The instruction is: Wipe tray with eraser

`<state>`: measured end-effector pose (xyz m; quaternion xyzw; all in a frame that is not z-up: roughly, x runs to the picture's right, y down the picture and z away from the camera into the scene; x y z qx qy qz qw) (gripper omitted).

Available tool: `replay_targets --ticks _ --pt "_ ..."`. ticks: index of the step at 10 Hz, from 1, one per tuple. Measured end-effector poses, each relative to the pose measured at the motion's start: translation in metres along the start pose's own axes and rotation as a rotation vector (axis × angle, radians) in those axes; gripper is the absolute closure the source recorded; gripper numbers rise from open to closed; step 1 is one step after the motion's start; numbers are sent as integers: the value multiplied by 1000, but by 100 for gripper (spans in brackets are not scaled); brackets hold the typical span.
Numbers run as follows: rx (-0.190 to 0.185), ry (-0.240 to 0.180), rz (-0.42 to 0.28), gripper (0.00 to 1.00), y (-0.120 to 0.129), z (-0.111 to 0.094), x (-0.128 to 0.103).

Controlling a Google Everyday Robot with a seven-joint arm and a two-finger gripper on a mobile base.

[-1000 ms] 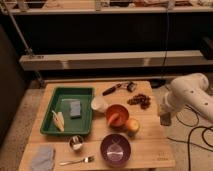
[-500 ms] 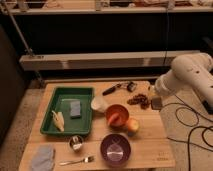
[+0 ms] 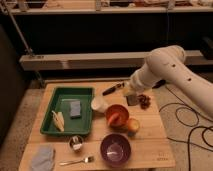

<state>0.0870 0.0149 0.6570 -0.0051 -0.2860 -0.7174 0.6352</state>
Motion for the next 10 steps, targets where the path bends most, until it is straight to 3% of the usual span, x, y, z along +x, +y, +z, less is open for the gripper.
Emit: replay_targets --ticks 2,10 --pt "54 -23 -81 100 -39 10 1" --pt "60 -16 -96 100 -39 8 4"
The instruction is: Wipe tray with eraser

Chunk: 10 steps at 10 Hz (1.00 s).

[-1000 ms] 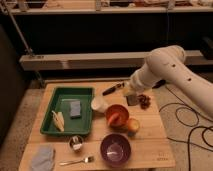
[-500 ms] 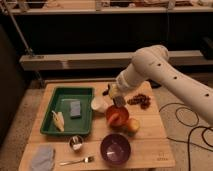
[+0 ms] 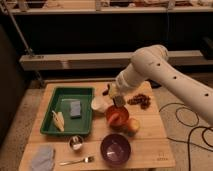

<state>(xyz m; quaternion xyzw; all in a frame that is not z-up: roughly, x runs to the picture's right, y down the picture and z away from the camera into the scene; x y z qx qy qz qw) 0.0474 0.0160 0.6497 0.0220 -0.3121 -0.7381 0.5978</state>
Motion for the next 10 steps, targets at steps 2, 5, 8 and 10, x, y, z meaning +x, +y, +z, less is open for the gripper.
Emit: replay_targets --ticks 2,5,8,10 --pt "36 2 -62 100 -12 3 11" --pt "108 -11 -186 100 -67 28 38" --pt "153 -50 -293 100 -127 70 65" --pt "170 -102 -322 100 -160 115 77"
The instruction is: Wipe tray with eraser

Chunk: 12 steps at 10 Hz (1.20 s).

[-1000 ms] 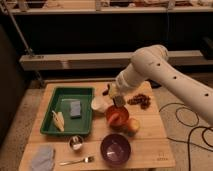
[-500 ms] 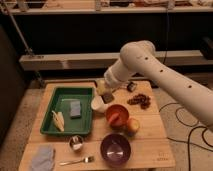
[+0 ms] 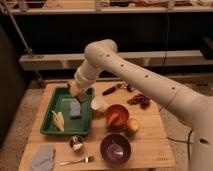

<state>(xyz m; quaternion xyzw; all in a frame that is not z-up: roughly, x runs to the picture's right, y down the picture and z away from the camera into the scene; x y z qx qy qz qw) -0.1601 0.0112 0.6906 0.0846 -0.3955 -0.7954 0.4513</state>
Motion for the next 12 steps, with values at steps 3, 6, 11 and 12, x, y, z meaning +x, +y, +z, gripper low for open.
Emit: replay_targets --ticks 3,6,11,12 --pt "-9 -76 32 100 5 74 14" --pt "-49 -102 72 100 22 105 13" --pt "-59 -109 78 100 25 104 12" --pt "-87 -134 102 100 30 106 10"
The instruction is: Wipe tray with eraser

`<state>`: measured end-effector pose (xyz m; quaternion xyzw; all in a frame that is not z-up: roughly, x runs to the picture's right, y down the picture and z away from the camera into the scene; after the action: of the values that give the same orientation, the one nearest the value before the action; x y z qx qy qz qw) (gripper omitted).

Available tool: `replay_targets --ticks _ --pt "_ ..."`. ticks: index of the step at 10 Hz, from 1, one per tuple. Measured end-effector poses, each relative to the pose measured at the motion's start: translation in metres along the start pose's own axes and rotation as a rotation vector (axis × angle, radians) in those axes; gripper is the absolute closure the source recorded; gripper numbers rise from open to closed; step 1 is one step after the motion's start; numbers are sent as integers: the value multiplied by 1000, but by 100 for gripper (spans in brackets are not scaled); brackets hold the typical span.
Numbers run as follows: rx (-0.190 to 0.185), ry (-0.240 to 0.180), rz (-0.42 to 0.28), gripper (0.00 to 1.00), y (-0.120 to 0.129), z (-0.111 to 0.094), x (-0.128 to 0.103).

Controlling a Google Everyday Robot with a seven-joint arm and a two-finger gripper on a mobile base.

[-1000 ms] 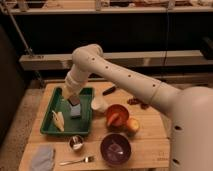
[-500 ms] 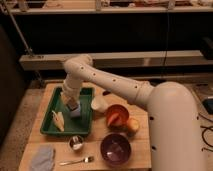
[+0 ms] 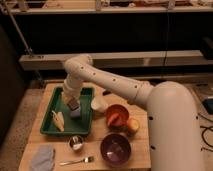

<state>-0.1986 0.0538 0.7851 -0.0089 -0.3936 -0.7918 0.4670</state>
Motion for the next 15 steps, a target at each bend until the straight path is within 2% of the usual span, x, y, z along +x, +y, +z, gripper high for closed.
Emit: replay_targets --ticks 1,2,5,7,10,13,15 --pt "-40 -30 43 100 7 7 -6" --pt "-93 -53 86 100 26 11 -17" --pt "-183 -79 192 100 70 12 -49" --pt "-204 -91 227 100 82 25 -58" --pt "-213 -96 246 100 91 38 -57" --pt "-213 -98 241 100 89 36 -57" --pt "-230 -101 216 100 76 29 -44"
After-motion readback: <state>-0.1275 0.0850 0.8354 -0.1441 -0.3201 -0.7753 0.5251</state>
